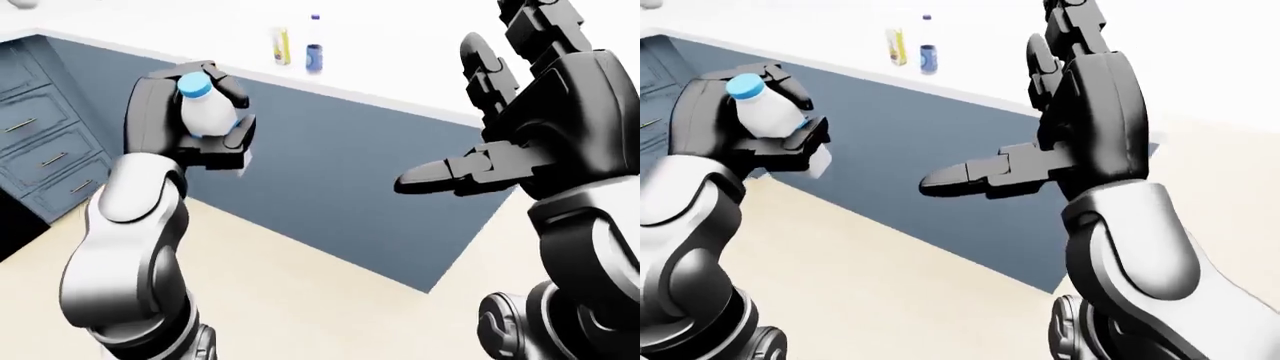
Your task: Move the drinks to the dining counter.
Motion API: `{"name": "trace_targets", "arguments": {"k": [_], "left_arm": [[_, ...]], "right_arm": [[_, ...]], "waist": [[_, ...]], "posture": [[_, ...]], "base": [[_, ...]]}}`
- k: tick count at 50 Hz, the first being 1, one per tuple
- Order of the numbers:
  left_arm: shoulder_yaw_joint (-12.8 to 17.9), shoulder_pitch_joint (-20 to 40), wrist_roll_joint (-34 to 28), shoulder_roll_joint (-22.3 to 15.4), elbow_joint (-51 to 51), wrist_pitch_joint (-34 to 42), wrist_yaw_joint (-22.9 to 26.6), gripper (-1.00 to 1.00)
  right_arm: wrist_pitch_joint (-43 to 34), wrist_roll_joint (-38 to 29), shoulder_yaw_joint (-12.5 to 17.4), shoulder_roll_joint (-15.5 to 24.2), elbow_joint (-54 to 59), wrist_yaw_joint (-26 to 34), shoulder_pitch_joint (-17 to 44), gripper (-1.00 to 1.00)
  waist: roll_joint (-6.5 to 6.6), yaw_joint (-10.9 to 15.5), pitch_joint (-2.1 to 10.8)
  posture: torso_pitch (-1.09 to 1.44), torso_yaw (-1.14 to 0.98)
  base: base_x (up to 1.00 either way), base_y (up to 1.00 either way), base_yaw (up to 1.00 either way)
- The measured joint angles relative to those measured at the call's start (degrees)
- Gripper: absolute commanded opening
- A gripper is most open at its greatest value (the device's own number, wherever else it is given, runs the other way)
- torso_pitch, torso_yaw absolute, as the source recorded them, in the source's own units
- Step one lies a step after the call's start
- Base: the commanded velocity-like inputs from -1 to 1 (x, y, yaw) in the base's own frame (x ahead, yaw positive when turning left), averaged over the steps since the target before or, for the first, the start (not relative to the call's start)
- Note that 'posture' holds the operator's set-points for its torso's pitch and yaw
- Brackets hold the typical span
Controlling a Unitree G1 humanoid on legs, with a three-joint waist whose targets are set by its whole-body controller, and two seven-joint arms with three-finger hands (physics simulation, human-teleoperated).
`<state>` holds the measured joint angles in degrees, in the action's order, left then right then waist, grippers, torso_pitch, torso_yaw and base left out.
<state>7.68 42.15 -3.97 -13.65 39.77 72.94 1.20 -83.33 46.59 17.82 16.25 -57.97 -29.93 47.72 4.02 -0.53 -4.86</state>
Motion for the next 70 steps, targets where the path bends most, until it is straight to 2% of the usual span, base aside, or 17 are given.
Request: {"name": "trace_targets", "arguments": {"k": [6, 10, 13, 16, 18, 21, 25, 27, 32, 40, 43, 46, 54, 58, 64, 68, 70], "left_arm": [[-1.1, 0.8, -0.2, 0.5, 1.2, -0.9, 0.3, -1.0], [-1.2, 0.7, 0.2, 0.6, 0.9, -0.8, 0.7, -1.0], [-0.8, 0.9, -0.2, 0.5, 1.1, -0.9, 0.6, -1.0], [-0.3, -0.3, -0.3, 0.6, 1.7, 0.4, 0.6, -1.0], [-1.1, 0.5, 0.1, 0.7, 0.9, 2.3, 0.9, -1.0], [-1.6, 2.0, 0.9, 0.6, 2.5, 3.0, 1.2, -1.0], [-0.9, 2.5, 0.9, -0.1, 7.2, 2.0, 1.4, -1.0], [-0.5, 2.3, 0.6, -0.3, 7.1, 2.3, 1.3, -1.0], [0.1, 1.1, 0.2, -0.8, 4.4, 5.6, 1.5, -1.0], [1.5, 1.6, 0.9, -1.7, 6.5, 3.8, 2.0, -1.0], [2.3, 1.1, 0.7, -2.0, 5.6, 4.3, 1.6, -1.0], [3.1, 1.3, 0.5, -2.4, 5.8, 4.9, 1.3, -1.0], [3.2, 1.7, 2.2, -2.8, 6.6, 4.8, 1.5, -1.0], [3.1, 2.8, 3.3, -3.1, 7.8, 6.4, 1.8, -1.0], [4.6, 1.0, 5.8, -4.0, 9.9, 7.7, 3.0, -1.0], [6.2, 1.4, 5.6, -4.8, 10.0, 8.2, 2.1, -1.0], [6.8, 1.3, 5.4, -5.1, 11.0, 8.8, 1.6, -1.0]], "right_arm": [[1.7, 4.7, 1.3, 2.3, 1.7, -4.4, -0.6, 1.0], [5.0, 9.7, 0.8, 5.1, 2.2, -8.1, -1.0, 1.0], [7.6, 12.0, -0.5, 7.7, 2.2, -10.2, -2.2, 1.0], [8.3, 15.7, -1.1, 8.7, 3.5, -12.8, -2.9, 1.0], [8.5, 18.5, -1.1, 10.6, 5.0, -15.2, -2.8, 1.0], [11.4, 22.1, -0.8, 14.0, 5.3, -18.9, -0.8, 1.0], [15.5, 24.9, -1.9, 16.7, 4.2, -21.8, -0.7, 1.0], [16.1, 26.1, -3.0, 17.2, 4.9, -22.4, -0.7, 1.0], [15.8, 28.2, -4.2, 17.9, 5.8, -22.9, -2.3, 1.0], [21.2, 34.0, 0.1, 23.8, 4.6, -26.5, -2.5, 1.0], [23.5, 37.1, -0.4, 25.7, 5.3, -27.6, -3.7, 1.0], [25.6, 39.2, -0.5, 27.4, 4.9, -28.5, -4.2, 1.0], [29.5, 42.2, 1.0, 30.7, 3.9, -30.2, -6.0, 1.0], [30.5, 42.0, 1.3, 32.2, 3.2, -30.6, -6.3, 1.0], [29.5, 40.2, -0.5, 30.6, 4.1, -30.3, -6.4, 1.0], [28.3, 39.2, -0.7, 30.2, 4.0, -29.6, -5.5, 1.0], [27.9, 38.9, -0.9, 29.6, 3.2, -29.3, -5.6, 1.0]], "waist": [[-2.8, 0.5, 0.64], [-2.78, -1.8, 0.86], [-4.14, -4.5, -0.19], [-2.96, -5.3, -2.31], [-5.34, -4.2, -0.24], [-6.43, -2.1, 2.76], [-5.84, 0.2, 0.63], [-2.5, 2.1, 0.43], [-2.19, 2.9, -1.41], [-3.57, 1.8, -0.48], [-4.41, 1.8, 2.29], [-5.14, 1.6, 2.92], [-6.12, 0.7, 1.99], [-8.34, 0.7, 1.79], [-6.74, 1.8, -0.93], [-5.5, 1.9, -0.51], [-6.44, 1.6, -0.46]], "posture": [[0.0, 0.0], [0.0, 0.0], [0.0, 0.0], [0.0, 0.0], [0.0, 0.0], [0.0, 0.0], [0.0, 0.0], [0.0, 0.0], [0.0, 0.0], [0.0, 0.0], [0.0, 0.0], [0.0, 0.0], [0.0, 0.0], [0.0, 0.0], [0.0, 0.0], [0.0, 0.0], [0.0, 0.0]], "base": [[0.16, -0.07, 0.0], [0.26, -0.59, 0.0], [0.26, -0.89, 0.0], [0.26, 0.0, -1.0], [0.26, 0.0, -1.0], [0.03, -0.15, -0.29], [0.0, 0.0, 0.0], [0.0, 0.0, 0.0], [0.0, 0.0, 0.0], [0.0, 0.0, -0.01], [0.0, 0.0, -0.47], [0.0, 0.0, -0.85], [0.0, 0.0, -0.99], [0.0, 0.0, -0.35], [0.0, 0.0, 0.0], [0.0, 0.0, 0.0], [0.0, 0.0, 0.0]]}}
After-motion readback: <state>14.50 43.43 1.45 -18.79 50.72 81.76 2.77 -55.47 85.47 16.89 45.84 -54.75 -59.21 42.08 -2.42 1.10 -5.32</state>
